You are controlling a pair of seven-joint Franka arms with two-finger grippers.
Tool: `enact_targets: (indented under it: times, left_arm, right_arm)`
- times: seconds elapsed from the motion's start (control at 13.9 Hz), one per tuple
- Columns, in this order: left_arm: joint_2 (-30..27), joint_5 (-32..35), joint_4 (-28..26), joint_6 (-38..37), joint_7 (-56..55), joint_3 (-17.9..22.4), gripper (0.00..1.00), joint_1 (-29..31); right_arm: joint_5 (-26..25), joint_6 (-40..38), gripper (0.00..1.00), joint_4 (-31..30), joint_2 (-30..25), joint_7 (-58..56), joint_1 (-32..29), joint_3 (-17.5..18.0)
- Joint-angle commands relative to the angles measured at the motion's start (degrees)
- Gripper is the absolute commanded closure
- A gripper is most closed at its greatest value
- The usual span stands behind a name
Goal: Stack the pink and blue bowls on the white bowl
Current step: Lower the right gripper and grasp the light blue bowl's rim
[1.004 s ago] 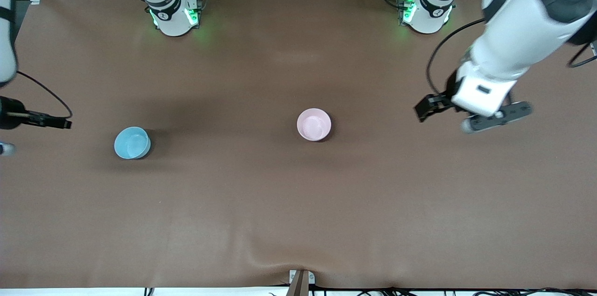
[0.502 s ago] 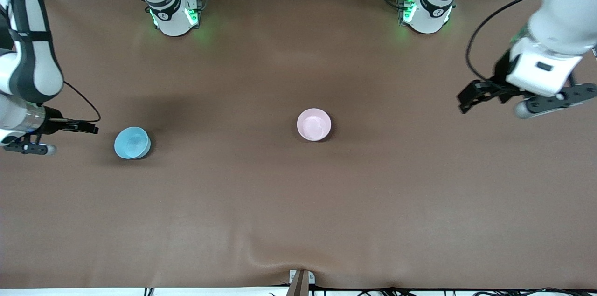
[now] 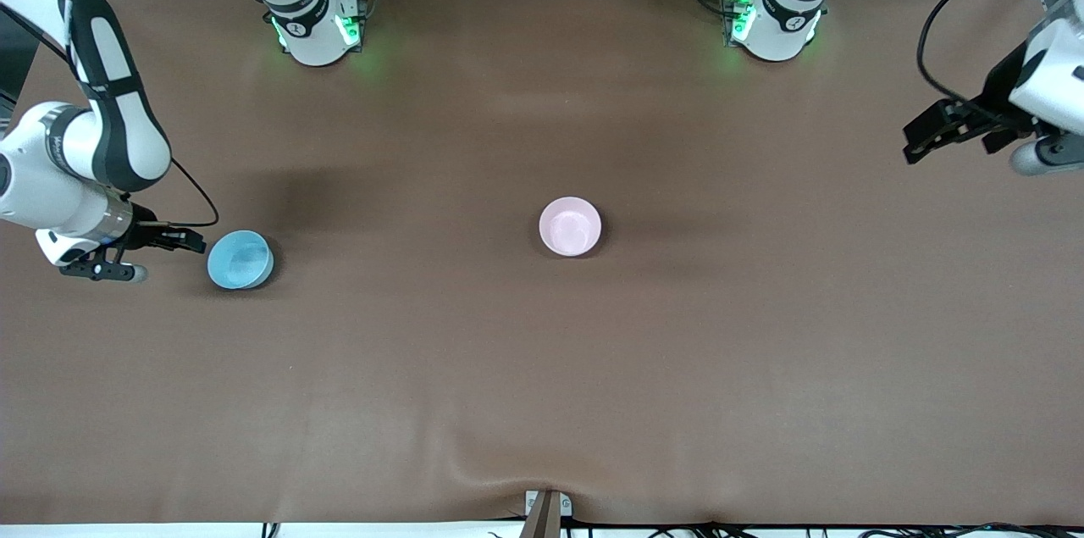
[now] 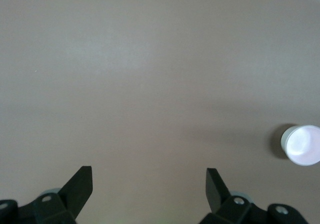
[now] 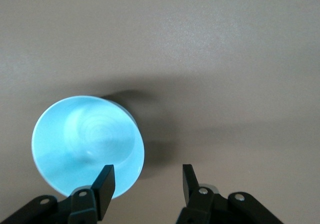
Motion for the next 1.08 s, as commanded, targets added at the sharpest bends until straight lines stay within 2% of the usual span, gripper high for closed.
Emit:
enact_targets:
  times: [0.0,0.14,0.22,0.43,0.57,0.65,1.0]
  left_arm:
    - [-4.7,-1.8,-4.4,-0.6,3.3,4.2,0.0,-2.7]
    - [-6.5,-3.7,-5.9,-0.6,5.4,5.4,0.0,-2.3]
    - [-7.0,-3.7,-5.8,-1.1,5.0,5.2,0.0,-2.2]
    - [-7.2,-3.6,-5.6,-1.4,4.4,5.0,0.0,-2.6]
    - [-7.3,-3.6,-5.5,-2.0,4.3,4.6,0.0,-2.2]
    - [-7.3,-3.7,-5.1,-2.0,4.4,4.7,0.0,-2.1]
    - [-7.3,-3.7,-5.1,-2.0,4.4,4.6,0.0,-2.2]
  right_arm:
    - [1.0,3.6,0.37,-0.3,2.1,-1.3,-0.1,0.3]
    - [1.0,5.9,0.37,-0.3,3.9,-1.3,0.1,0.3]
    - [1.0,7.2,0.41,-0.3,4.6,-1.3,0.3,0.3]
    - [1.0,7.8,0.67,-0.3,5.3,-1.2,1.3,0.3]
    - [1.0,7.7,0.93,-0.4,5.2,-1.1,1.5,0.4]
    - [1.0,7.5,1.0,-0.4,5.2,-0.9,1.5,0.4]
    - [1.0,4.6,1.0,1.1,4.6,0.2,3.0,0.4]
